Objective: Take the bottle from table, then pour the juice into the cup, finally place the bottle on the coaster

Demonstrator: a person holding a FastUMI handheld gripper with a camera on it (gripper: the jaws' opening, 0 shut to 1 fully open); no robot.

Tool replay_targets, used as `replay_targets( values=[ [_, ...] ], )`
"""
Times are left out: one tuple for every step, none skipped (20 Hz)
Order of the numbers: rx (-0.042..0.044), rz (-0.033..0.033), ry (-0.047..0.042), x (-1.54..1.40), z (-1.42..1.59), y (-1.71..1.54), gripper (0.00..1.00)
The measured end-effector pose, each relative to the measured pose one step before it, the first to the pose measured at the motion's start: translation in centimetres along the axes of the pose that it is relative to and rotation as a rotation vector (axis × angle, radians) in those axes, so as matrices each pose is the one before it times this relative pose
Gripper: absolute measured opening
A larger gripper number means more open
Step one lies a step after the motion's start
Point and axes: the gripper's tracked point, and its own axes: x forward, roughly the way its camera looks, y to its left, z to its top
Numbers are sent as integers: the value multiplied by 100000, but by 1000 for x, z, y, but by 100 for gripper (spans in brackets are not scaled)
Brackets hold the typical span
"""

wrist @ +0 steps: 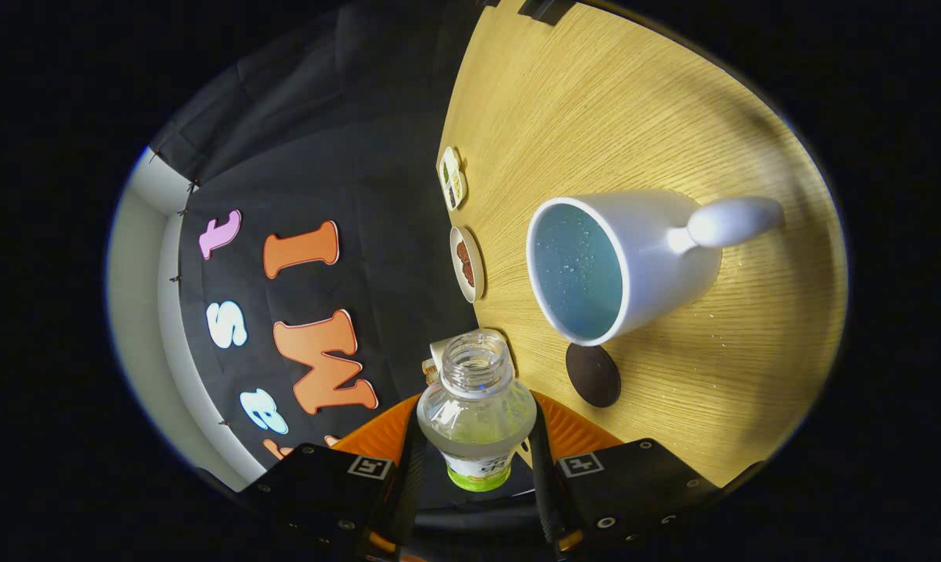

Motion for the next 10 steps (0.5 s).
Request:
replay_targets(
  values=[
    [1152,208,159,-64,106,31,63],
    [782,-75,171,-60,-61,-59,63],
    [321,-473,259,-35,74,-138,62],
    [210,-504,119,43,-13,16,62],
    [617,-375,76,-86,124,-38,62],
    [899,-162,87,27,74,46,63],
    [964,8,202,-60,44,-92,63],
    [742,283,215,20,21,80,62],
    [506,165,86,-35,-19,32,62],
    [429,40,29,119,-7,31,62]
  ],
)
